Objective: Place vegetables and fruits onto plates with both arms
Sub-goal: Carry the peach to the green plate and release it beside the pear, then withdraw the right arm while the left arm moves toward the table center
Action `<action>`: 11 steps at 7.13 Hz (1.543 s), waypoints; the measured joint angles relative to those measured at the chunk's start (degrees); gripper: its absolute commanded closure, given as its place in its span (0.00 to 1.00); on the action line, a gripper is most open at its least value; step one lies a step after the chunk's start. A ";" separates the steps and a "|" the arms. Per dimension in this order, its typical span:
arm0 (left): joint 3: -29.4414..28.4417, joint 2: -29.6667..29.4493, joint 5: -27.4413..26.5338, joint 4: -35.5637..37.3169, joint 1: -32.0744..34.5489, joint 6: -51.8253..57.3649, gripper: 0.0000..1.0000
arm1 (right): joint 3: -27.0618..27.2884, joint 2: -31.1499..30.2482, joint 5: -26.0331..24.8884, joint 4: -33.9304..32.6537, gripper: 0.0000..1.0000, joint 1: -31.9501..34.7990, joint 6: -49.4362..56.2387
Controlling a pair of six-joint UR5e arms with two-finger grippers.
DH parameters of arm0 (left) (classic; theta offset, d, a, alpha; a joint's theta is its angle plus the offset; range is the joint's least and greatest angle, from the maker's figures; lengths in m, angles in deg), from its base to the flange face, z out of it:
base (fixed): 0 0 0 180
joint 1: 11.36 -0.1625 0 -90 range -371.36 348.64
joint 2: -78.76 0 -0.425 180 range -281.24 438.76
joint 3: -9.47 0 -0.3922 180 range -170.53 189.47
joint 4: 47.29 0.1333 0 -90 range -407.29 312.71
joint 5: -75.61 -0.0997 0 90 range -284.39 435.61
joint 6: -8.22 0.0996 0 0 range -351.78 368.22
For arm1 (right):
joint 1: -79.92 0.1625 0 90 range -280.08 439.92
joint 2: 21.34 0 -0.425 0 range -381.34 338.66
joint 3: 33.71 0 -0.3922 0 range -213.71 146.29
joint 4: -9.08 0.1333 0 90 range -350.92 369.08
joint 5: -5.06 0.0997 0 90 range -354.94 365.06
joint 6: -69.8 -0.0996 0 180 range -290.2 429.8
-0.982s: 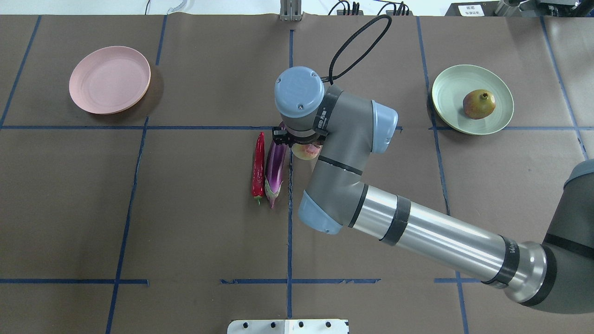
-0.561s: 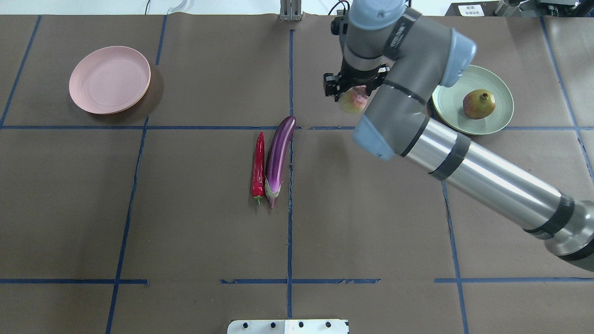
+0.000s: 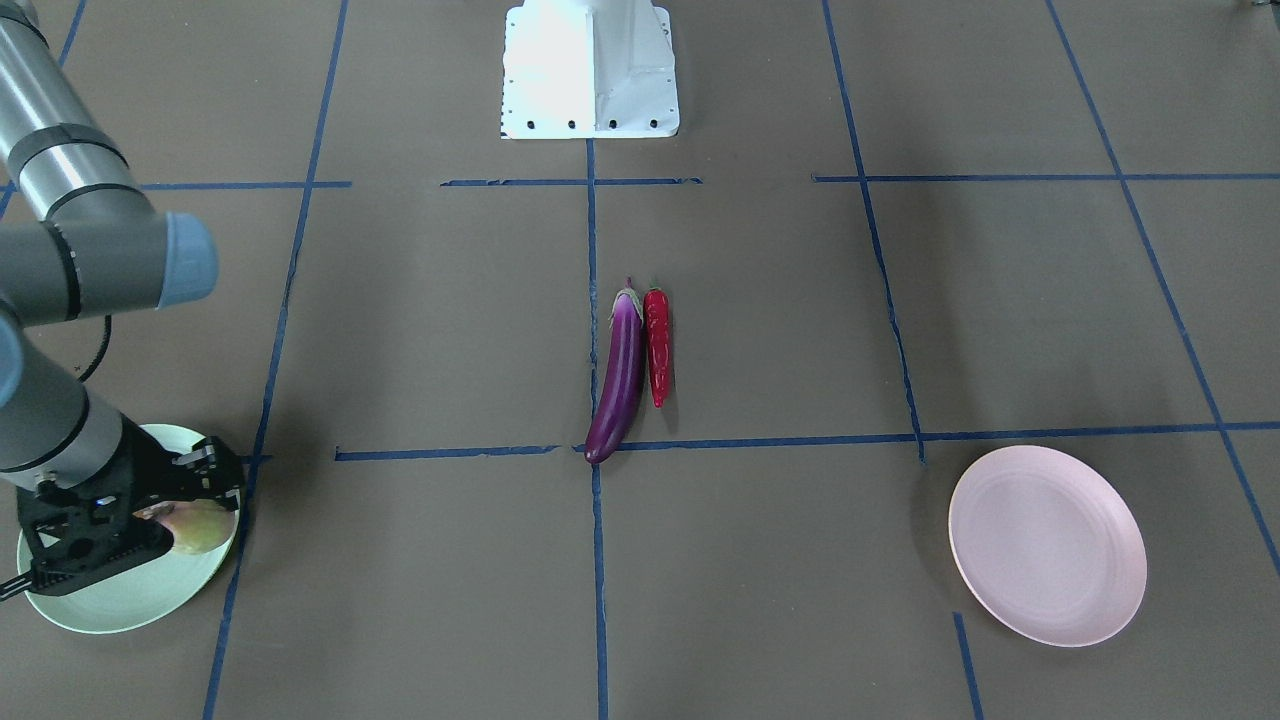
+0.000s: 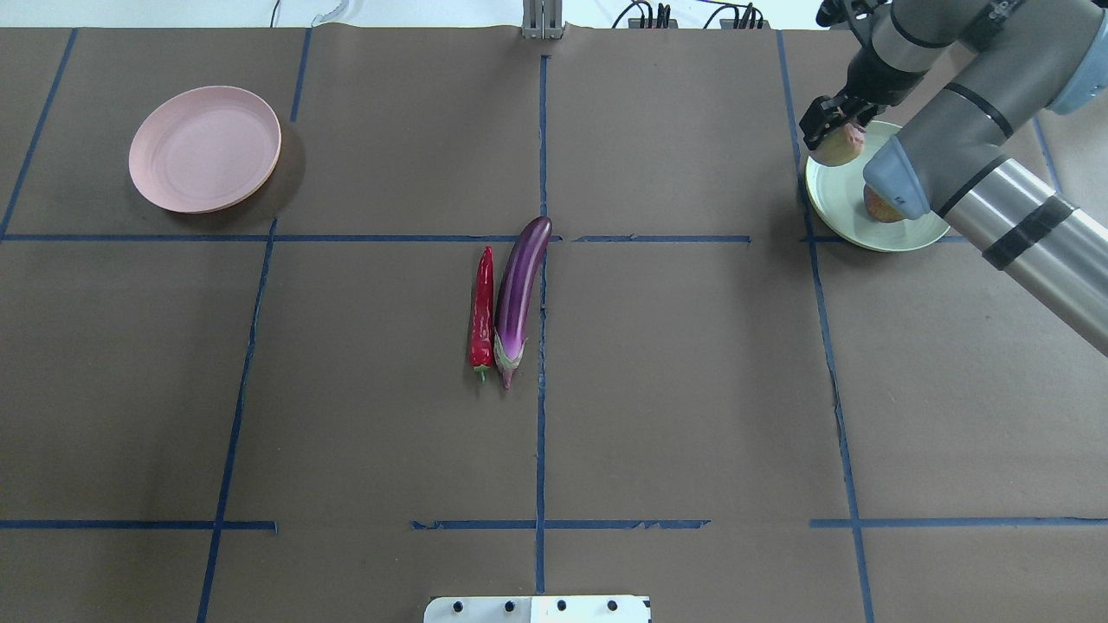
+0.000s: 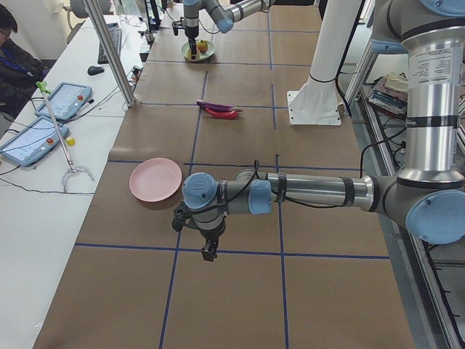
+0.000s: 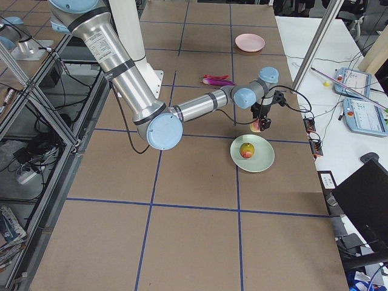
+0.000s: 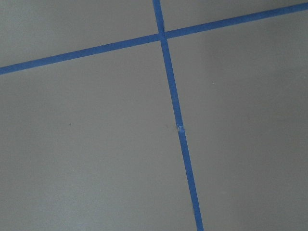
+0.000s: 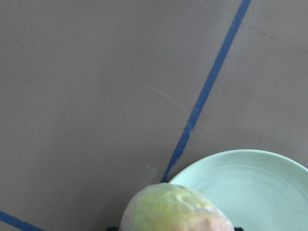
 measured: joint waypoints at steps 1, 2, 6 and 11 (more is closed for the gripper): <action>0.00 0.00 0.06 0.00 -0.22 -0.02 0.00 | -2.56 -0.52 0.53 2.84 0.06 0.41 0.94; 0.00 0.00 0.10 0.00 -0.28 -0.01 0.00 | -3.83 -0.62 0.65 3.97 0.02 0.33 1.34; 0.01 -0.02 0.10 0.00 -0.33 0.05 0.00 | -4.91 -0.79 0.76 4.10 0.01 0.49 2.15; 1.27 -2.33 -0.08 0.00 -0.35 -0.04 0.00 | -0.58 -7.52 11.08 -5.43 0.00 16.67 8.15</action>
